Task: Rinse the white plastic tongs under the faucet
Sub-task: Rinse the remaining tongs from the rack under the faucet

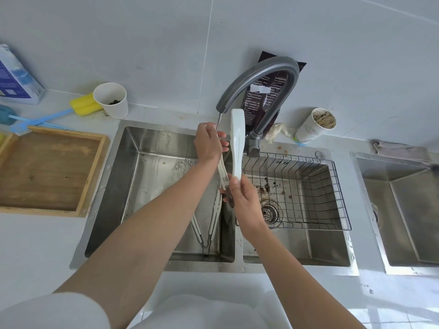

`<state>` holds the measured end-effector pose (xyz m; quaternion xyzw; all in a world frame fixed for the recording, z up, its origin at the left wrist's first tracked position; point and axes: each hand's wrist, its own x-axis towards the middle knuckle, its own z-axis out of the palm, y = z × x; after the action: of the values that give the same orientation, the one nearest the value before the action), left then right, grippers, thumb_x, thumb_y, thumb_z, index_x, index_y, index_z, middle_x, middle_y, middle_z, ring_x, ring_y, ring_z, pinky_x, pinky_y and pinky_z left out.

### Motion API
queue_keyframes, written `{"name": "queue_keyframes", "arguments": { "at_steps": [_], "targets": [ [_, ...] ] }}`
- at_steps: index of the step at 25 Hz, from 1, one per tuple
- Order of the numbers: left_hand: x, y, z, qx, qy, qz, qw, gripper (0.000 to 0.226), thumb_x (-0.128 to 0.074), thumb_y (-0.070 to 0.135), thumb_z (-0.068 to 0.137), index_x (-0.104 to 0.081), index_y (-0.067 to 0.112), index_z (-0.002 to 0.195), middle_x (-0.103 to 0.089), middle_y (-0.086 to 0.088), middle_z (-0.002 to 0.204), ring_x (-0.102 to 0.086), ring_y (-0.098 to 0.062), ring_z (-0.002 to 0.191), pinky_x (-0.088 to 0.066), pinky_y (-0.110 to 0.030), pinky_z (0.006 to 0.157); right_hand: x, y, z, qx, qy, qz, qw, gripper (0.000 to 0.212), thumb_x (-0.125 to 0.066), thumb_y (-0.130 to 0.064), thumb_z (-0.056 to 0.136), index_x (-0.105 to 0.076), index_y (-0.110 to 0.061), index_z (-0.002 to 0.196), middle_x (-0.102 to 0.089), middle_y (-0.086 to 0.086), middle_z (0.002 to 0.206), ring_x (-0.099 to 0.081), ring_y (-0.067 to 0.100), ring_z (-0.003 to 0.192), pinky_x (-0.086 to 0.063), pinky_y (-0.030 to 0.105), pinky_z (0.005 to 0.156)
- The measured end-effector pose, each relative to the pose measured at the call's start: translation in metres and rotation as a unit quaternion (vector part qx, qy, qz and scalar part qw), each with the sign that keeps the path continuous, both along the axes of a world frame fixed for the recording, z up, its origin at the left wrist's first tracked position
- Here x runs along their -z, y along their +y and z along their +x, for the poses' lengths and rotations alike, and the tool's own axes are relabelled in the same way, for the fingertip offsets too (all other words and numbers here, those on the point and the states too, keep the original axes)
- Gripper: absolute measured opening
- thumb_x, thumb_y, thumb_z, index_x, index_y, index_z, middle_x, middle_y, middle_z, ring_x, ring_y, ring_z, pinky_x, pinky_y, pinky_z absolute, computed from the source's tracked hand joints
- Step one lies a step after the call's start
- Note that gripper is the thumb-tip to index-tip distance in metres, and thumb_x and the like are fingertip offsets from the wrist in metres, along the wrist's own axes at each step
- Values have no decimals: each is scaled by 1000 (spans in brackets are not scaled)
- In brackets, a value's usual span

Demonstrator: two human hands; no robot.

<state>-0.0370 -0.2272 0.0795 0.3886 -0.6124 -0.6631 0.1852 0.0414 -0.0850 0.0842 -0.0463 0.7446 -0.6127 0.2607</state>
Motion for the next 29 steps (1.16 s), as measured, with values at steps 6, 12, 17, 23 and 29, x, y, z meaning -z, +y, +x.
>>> {"name": "queue_keyframes", "arguments": {
  "at_steps": [6, 12, 17, 23, 29],
  "targets": [
    [6, 28, 17, 47, 7, 37, 998, 21, -33, 25, 106, -43, 9, 97, -57, 2, 69, -48, 2, 38, -45, -16, 42, -5, -12, -18, 32, -4, -46, 998, 35, -41, -30, 106, -55, 2, 105, -58, 4, 86, -56, 6, 73, -49, 22, 68],
    [-1, 16, 10, 54, 38, 61, 996, 21, -34, 24, 106, -46, 7, 106, -58, -1, 71, -45, -7, 42, -38, -21, 41, 2, -3, -9, 14, -13, -12, 1000, 37, -41, -31, 105, -56, -1, 119, -66, 17, 108, -67, 9, 88, -55, 21, 78],
    [-9, 1, -3, 29, 51, 49, 997, 20, -37, 19, 106, -53, 7, 107, -62, -2, 75, -54, -6, 47, -44, -19, 44, 4, 2, -6, 15, -17, -8, 1000, 34, -41, -31, 105, -58, -5, 121, -66, 14, 110, -70, 6, 88, -55, 22, 78],
    [-5, 25, 15, 73, 81, 50, 993, 30, -36, 29, 105, -56, 8, 112, -58, 4, 66, -51, -3, 45, -45, -20, 46, -7, -10, -17, 23, 12, -30, 999, 31, -40, -25, 106, -53, 3, 102, -52, 3, 75, -52, 7, 60, -44, 21, 59],
    [-3, 13, 16, 61, 86, 89, 990, 24, -37, 25, 106, -55, 10, 105, -59, 0, 69, -46, -6, 46, -38, -21, 46, 1, -7, -13, 1, -2, -11, 1000, 35, -40, -28, 106, -55, 0, 119, -62, 1, 91, -62, -1, 72, -49, 26, 70]
  ]
}}
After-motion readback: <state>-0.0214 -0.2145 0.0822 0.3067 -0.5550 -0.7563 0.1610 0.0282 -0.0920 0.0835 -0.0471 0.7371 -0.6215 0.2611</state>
